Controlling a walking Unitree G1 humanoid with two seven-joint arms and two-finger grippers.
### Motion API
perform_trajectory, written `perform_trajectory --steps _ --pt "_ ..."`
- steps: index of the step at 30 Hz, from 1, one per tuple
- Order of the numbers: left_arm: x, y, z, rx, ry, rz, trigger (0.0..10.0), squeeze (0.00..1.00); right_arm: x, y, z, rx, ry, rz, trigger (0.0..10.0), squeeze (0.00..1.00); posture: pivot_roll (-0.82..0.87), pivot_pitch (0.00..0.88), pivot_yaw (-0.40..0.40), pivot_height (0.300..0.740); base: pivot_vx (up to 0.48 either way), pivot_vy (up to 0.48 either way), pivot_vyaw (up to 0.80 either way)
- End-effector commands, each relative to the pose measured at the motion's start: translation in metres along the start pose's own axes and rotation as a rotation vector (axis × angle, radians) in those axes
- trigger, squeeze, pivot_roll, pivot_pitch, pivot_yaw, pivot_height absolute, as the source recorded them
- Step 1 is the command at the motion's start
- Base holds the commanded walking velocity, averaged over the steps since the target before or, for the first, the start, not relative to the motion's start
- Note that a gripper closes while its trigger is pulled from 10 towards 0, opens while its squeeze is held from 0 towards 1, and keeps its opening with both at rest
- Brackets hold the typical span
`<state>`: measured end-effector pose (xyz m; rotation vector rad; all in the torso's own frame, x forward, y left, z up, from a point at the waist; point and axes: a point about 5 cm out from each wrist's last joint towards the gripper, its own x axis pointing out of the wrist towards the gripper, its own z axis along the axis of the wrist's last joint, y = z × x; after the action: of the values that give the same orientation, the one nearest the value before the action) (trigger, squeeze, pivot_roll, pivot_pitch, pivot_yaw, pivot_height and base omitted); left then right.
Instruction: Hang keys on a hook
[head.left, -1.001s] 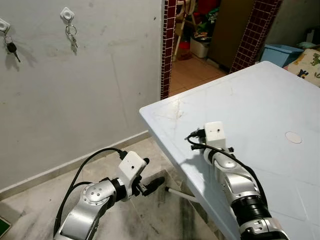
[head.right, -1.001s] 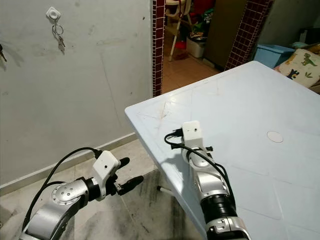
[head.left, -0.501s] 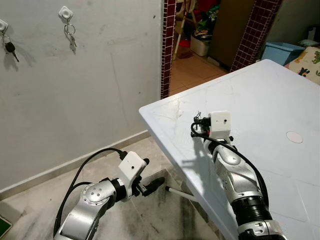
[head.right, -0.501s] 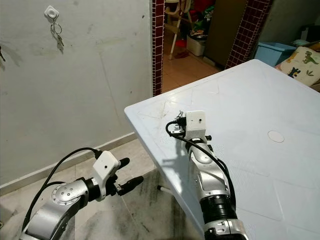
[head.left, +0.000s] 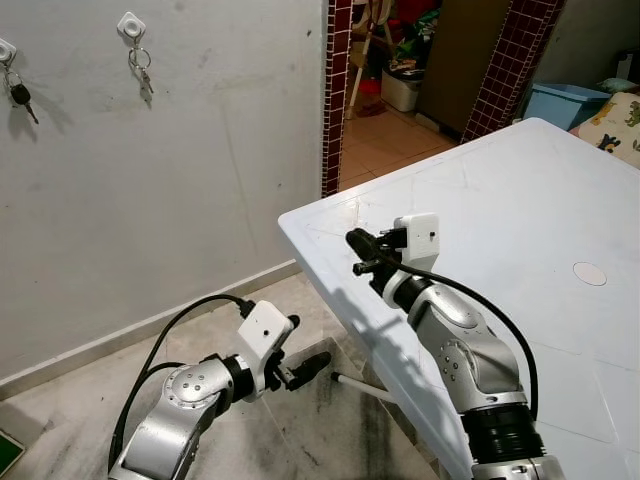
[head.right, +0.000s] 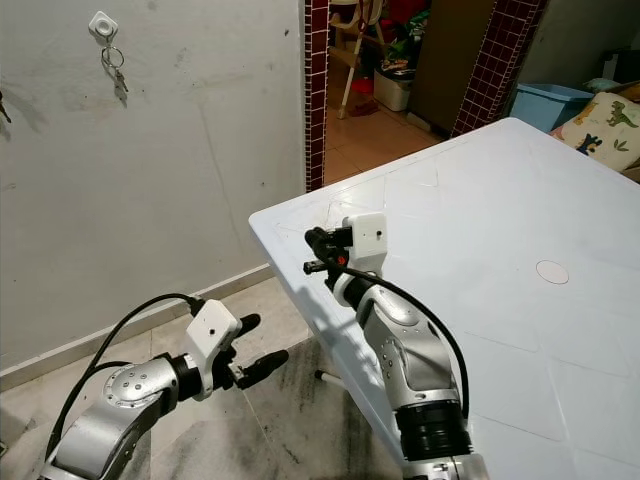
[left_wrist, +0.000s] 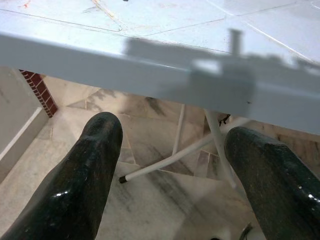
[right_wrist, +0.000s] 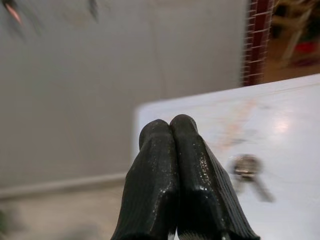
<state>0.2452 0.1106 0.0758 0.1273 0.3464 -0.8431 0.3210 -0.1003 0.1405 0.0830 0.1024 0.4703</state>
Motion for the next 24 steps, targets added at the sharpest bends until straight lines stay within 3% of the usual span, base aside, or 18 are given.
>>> perform_trajectory --steps 1,6,9,14,16,24 --pt "0.000 0.003 0.000 0.004 0.005 0.001 10.0 0.00 0.000 0.000 0.002 -0.072 -0.009 -0.034 10.0 1.00 0.04 0.000 0.019 0.740 0.000 0.000 0.00" --pt "-0.001 0.003 0.002 0.021 -0.003 0.022 10.0 0.00 0.000 0.003 -0.009 -0.183 0.018 -0.074 10.0 1.00 0.04 0.000 0.019 0.740 0.000 0.000 0.00" --pt "-0.004 0.007 0.004 0.021 -0.025 0.070 10.0 0.00 0.001 0.002 -0.013 -0.164 0.020 -0.090 10.0 1.00 0.04 0.000 0.022 0.740 0.000 0.000 0.00" --pt "-0.012 0.024 0.009 0.000 -0.080 0.259 10.0 0.00 0.008 -0.005 -0.023 -0.179 0.029 -0.173 10.0 1.00 0.06 0.000 0.020 0.740 0.000 0.000 0.00" --pt "-0.016 0.032 0.011 -0.045 -0.103 0.356 10.0 0.00 0.013 -0.011 -0.025 -0.199 0.033 -0.217 10.0 1.00 0.07 0.000 0.020 0.740 0.000 0.000 0.00" --pt "-0.020 0.032 0.008 -0.034 -0.089 0.386 10.0 0.00 0.027 -0.012 -0.035 -0.180 0.087 -0.277 10.0 1.00 0.10 0.004 0.025 0.740 0.000 0.000 0.00"
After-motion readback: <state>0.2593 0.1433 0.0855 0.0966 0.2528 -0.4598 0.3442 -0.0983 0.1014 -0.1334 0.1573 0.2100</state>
